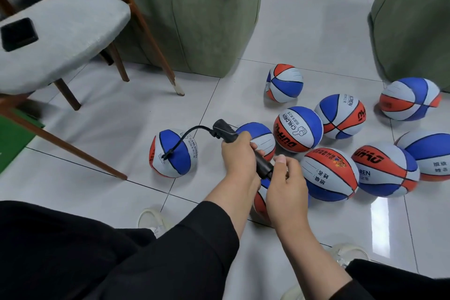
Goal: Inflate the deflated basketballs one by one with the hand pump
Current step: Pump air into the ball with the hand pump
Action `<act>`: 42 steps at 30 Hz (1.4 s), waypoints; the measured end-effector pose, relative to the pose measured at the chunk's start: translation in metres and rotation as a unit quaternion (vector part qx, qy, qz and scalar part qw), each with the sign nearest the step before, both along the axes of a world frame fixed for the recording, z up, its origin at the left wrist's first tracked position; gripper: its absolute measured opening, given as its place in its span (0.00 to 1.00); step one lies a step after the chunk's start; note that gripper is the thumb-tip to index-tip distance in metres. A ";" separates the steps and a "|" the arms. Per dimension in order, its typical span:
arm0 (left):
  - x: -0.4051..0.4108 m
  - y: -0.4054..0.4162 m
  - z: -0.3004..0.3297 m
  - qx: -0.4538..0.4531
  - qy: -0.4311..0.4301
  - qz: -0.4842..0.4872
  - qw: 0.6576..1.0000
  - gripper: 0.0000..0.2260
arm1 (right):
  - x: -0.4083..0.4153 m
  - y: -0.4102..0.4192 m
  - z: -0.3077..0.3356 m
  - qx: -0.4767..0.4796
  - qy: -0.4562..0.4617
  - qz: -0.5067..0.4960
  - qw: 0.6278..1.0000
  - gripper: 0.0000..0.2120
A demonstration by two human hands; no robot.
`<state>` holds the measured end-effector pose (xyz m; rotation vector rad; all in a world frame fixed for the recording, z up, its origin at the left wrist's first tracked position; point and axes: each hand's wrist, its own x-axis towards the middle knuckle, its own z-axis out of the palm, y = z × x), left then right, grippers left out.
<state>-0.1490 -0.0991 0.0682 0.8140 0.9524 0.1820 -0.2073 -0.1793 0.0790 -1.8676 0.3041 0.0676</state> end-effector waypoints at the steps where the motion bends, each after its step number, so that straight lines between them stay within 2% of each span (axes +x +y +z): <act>1: 0.000 0.003 0.000 0.002 0.001 -0.004 1.000 0.04 | -0.001 0.001 0.001 0.000 -0.001 0.004 1.000 0.11; 8: 0.009 0.042 -0.010 -0.001 0.014 0.015 1.000 0.04 | -0.013 -0.005 0.000 0.002 -0.002 0.002 1.000 0.10; 12: -0.003 0.021 -0.013 -0.010 0.023 0.013 1.000 0.05 | -0.009 -0.003 0.000 -0.018 0.006 0.005 1.000 0.10; 20: -0.003 -0.003 -0.004 0.031 -0.019 0.011 0.999 0.08 | -0.001 -0.001 -0.003 -0.005 0.004 -0.011 1.000 0.12; 30: 0.014 0.041 -0.008 0.016 0.006 0.009 1.000 0.07 | -0.011 -0.007 -0.003 0.005 0.011 -0.009 1.000 0.12; 37: -0.006 -0.003 -0.010 0.014 0.000 0.023 1.000 0.06 | -0.002 -0.004 -0.003 -0.015 0.013 -0.008 1.000 0.12; 42: -0.003 -0.003 -0.003 0.037 -0.010 0.022 0.999 0.07 | 0.001 -0.002 -0.002 -0.009 0.001 0.000 1.000 0.11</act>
